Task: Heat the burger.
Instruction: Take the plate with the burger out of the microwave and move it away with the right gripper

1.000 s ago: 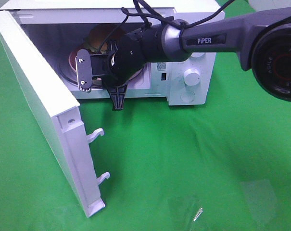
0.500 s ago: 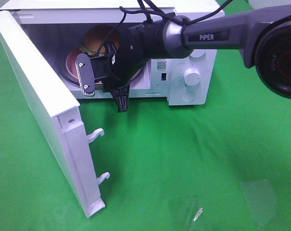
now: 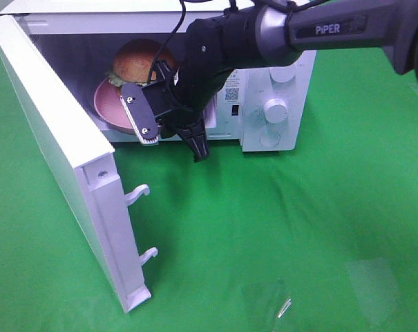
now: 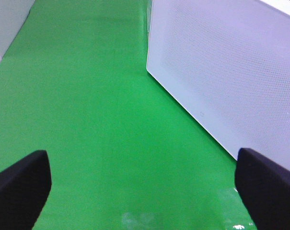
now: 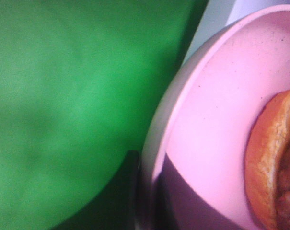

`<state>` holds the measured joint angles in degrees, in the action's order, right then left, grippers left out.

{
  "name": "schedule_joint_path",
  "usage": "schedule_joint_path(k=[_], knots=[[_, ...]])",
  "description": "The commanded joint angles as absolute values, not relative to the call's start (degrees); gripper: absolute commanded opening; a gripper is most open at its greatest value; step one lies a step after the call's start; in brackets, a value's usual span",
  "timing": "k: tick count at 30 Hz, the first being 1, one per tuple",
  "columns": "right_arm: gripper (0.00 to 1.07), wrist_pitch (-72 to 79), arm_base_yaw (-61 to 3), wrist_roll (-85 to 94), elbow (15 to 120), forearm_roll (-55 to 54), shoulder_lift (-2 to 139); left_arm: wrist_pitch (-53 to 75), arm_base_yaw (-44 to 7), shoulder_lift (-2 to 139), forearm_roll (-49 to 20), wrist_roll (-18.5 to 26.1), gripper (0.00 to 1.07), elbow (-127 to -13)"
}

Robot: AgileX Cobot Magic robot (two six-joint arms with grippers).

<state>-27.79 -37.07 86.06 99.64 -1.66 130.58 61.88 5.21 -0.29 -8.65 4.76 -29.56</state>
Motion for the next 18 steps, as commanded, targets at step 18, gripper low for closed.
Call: schedule_joint_path(k=[18], knots=[[0.0,-16.8,-35.5,104.2,82.3,-12.8,117.9,61.1,5.3,-1.1,-8.7,4.8,0.98,-29.6]])
